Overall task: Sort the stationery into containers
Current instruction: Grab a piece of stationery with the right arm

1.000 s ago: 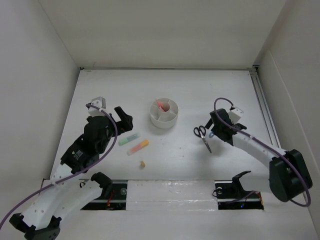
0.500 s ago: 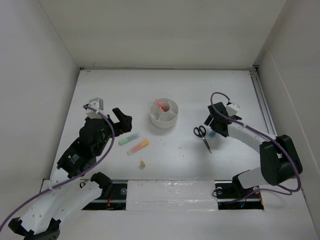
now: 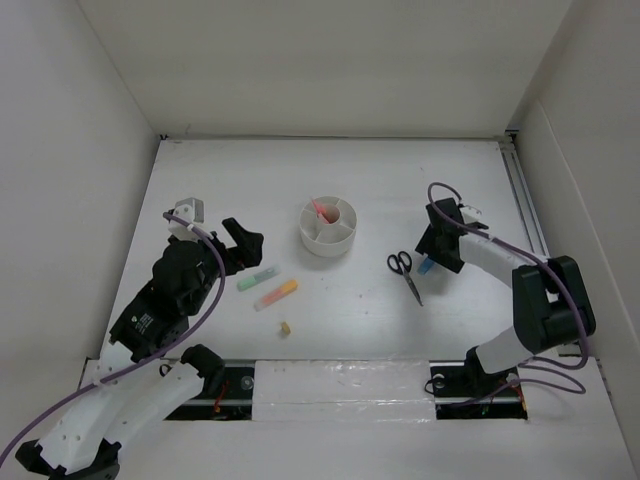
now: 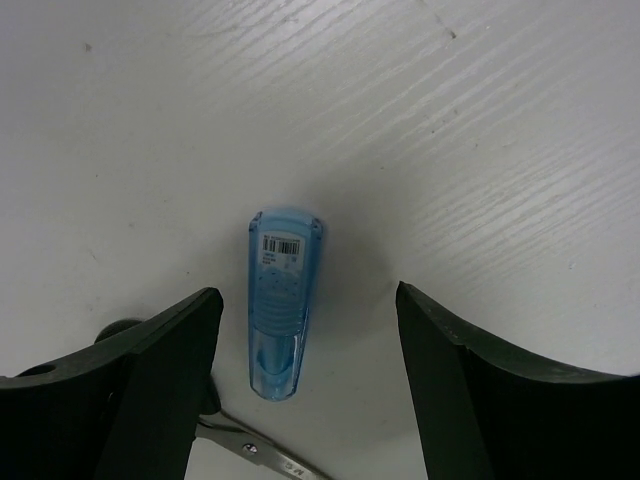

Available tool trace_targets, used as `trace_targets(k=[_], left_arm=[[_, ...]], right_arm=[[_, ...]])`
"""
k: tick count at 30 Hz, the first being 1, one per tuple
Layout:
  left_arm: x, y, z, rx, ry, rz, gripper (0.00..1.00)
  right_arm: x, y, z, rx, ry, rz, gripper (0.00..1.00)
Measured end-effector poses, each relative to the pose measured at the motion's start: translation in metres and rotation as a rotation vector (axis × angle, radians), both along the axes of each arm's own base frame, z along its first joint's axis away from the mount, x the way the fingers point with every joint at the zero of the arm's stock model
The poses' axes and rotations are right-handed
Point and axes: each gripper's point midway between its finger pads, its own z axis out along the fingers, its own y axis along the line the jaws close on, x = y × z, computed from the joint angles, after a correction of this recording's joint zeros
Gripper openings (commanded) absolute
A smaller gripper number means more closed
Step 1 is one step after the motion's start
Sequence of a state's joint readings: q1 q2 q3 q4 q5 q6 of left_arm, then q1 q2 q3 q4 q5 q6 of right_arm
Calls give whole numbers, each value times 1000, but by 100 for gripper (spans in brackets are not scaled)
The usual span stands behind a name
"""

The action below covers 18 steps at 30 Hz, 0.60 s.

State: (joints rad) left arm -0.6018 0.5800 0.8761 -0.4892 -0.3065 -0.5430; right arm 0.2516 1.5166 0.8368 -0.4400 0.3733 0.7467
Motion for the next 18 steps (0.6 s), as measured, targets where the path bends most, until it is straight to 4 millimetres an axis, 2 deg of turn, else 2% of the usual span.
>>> trace_targets(k=[5,8,12,18], left_arm=[[0,0,0,4,-1,-2,99],[0,0,0,4,-1,-2,99],[0,0,0,3,-2,-3,99],[-1,-1,0,6,-3,-13,99]], right_arm=[[0,8,-2,17,31,29,72],[-3,14,-4,30,44,46,63],[-5,18,-11,34,80,58,63],[-5,22,-11,43,91,66,64]])
